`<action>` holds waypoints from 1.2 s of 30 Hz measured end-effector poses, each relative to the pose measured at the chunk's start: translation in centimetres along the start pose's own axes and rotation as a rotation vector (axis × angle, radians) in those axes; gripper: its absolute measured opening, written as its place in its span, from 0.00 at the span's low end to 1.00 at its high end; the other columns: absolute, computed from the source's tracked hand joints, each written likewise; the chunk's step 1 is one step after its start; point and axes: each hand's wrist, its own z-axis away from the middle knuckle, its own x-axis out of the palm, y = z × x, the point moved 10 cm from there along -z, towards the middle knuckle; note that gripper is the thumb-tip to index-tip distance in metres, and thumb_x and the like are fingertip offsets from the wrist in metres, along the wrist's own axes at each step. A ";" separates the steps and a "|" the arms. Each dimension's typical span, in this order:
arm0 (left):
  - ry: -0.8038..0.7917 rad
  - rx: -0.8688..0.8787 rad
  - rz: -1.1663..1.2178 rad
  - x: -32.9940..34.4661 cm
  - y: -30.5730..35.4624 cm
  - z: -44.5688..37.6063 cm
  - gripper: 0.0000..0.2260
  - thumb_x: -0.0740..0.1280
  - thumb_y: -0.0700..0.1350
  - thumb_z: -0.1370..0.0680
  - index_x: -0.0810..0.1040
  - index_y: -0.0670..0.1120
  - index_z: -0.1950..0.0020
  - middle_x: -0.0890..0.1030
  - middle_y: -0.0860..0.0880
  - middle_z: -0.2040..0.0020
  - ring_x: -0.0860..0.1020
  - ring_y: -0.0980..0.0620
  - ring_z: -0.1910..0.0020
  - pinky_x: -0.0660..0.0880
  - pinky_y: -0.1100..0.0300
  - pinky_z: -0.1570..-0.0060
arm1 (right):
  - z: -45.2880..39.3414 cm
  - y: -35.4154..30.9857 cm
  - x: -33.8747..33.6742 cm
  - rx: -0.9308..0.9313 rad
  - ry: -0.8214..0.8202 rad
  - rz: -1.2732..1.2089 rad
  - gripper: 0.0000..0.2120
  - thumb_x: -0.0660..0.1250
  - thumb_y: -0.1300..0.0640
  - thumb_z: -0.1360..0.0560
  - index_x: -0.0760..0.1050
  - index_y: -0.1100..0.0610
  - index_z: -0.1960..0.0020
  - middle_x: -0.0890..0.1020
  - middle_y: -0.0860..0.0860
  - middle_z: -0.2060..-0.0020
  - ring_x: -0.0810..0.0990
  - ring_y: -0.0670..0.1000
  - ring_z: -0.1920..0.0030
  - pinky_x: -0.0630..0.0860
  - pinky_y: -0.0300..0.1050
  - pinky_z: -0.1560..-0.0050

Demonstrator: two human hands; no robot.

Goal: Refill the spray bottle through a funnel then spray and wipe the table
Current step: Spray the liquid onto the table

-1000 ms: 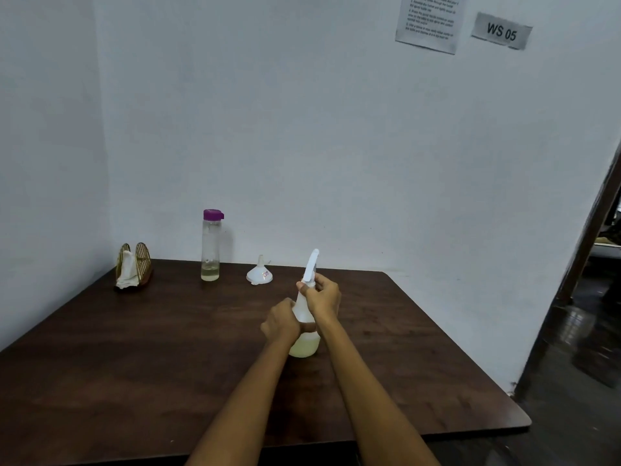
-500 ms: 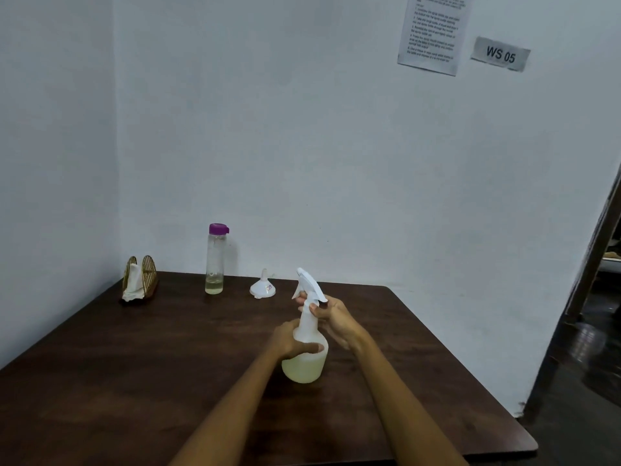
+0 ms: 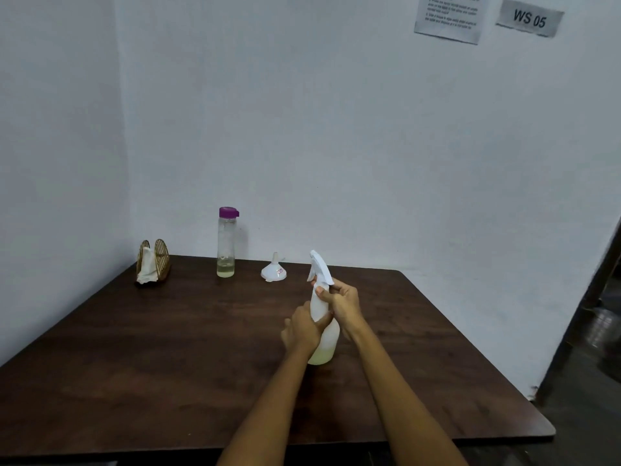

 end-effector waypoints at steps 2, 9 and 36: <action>0.007 -0.015 -0.020 -0.2 0.2 0.3 0.21 0.61 0.61 0.24 0.73 0.50 0.37 0.78 0.49 0.39 0.74 0.45 0.37 0.71 0.53 0.44 | 0.3 -0.1 -0.1 -0.025 0.061 0.029 0.13 0.68 0.68 0.26 0.78 0.65 0.42 0.82 0.53 0.57 0.80 0.48 0.58 0.78 0.43 0.51; -0.215 0.018 -0.182 -1.4 1.2 1.2 0.24 0.63 0.60 0.24 0.70 0.48 0.32 0.75 0.46 0.35 0.73 0.44 0.35 0.71 0.50 0.40 | 1.4 -2.4 0.4 -0.127 0.167 0.441 0.18 0.66 0.60 0.26 0.68 0.58 0.37 0.77 0.51 0.51 0.77 0.52 0.49 0.76 0.47 0.48; -0.301 -0.373 -0.928 -16.2 -13.0 12.9 0.31 0.73 0.61 0.32 0.75 0.45 0.35 0.78 0.50 0.37 0.79 0.51 0.41 0.79 0.57 0.52 | 10.4 0.7 15.0 0.171 -0.611 0.707 0.13 0.69 0.48 0.26 0.77 0.59 0.60 0.81 0.50 0.76 0.80 0.54 0.61 0.76 0.38 0.68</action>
